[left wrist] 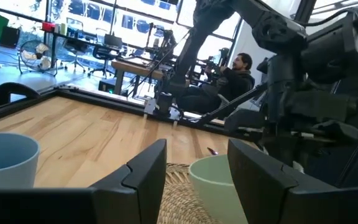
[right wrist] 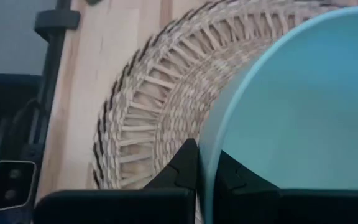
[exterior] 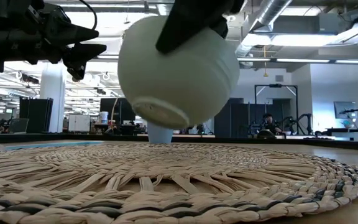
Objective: Pick & Place Utensil
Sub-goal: Put the green bowl on the brown placemat
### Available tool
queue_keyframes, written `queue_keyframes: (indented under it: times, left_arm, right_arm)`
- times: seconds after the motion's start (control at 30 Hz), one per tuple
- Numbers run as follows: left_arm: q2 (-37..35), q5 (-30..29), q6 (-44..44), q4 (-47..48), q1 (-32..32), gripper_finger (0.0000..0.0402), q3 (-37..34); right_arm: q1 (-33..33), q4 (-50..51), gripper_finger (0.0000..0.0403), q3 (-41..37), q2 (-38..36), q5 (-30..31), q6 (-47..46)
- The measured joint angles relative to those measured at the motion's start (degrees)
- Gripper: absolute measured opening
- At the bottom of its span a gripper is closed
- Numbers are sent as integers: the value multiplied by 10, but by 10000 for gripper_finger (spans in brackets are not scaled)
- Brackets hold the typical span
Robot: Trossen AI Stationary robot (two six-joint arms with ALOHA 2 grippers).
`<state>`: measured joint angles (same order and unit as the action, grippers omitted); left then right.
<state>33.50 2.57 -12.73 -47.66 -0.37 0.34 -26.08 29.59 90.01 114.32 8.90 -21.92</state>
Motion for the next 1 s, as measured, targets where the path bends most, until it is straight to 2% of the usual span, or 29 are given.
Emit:
queue_keyframes:
  times: [0.7, 1.0]
  left_arm:
    - [4, 0, -12, 0, 0, 172, 0]
    - [4, 0, -14, 0, 0, 172, 0]
  right_arm:
    - [-14, -33, 11, 0, 49, -21, -27]
    - [-7, -26, 54, -1, 51, -31, -36]
